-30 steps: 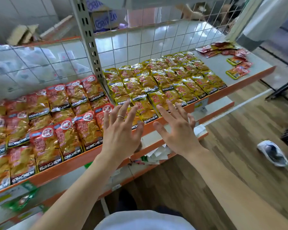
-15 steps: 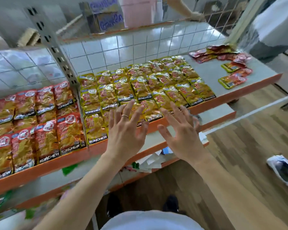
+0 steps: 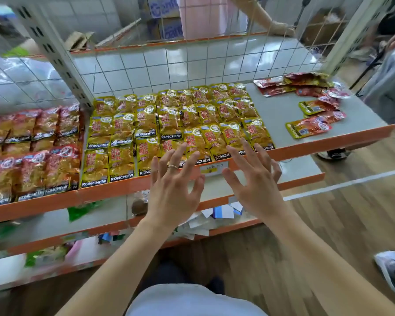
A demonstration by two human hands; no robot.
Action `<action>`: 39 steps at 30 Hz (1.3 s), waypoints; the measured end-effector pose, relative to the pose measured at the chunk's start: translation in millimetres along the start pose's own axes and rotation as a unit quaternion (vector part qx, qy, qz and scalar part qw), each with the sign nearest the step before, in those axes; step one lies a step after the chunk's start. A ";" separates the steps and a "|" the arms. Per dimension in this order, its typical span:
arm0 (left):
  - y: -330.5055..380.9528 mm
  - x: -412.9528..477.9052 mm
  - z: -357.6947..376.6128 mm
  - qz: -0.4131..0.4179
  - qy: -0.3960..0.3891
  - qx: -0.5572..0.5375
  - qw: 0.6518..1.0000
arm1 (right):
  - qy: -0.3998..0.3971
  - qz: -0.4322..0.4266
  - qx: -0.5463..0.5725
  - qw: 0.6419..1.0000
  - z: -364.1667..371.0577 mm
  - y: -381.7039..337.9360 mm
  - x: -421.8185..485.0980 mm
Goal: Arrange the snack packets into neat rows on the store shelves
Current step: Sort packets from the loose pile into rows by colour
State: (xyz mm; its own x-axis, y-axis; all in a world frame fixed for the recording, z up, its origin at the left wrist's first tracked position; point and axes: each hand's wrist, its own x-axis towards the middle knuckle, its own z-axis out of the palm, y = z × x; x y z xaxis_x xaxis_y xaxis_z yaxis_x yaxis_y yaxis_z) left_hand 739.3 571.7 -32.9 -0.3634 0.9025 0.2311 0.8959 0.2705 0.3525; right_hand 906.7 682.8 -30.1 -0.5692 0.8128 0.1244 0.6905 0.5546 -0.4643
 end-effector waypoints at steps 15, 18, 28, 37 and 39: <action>15.4 87.0 59.4 0.052 -0.097 0.021 0.994 | -0.048 0.031 -0.057 0.997 5.9 54.1 76.9; 22.9 104.7 72.4 0.055 -0.137 0.052 0.988 | -0.065 0.041 -0.061 0.995 2.4 69.5 92.9; 28.5 115.2 79.8 0.071 -0.186 0.086 0.976 | -0.149 -0.016 -0.076 0.986 1.1 94.2 115.9; 27.4 113.3 83.0 0.073 -0.175 0.073 0.979 | -0.166 -0.081 -0.097 0.978 -4.0 109.8 115.4; 28.3 113.7 83.5 0.072 -0.174 0.071 0.980 | -0.172 -0.090 -0.102 0.976 -4.4 112.5 114.3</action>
State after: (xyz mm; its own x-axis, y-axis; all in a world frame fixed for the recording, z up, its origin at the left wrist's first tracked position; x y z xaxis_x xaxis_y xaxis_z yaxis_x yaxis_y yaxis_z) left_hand 744.7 710.0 -72.3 -0.1439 0.9876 -0.0620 0.9669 0.1537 0.2038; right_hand 921.3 839.0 -64.2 -0.7810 0.6107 -0.1311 0.6205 0.7348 -0.2739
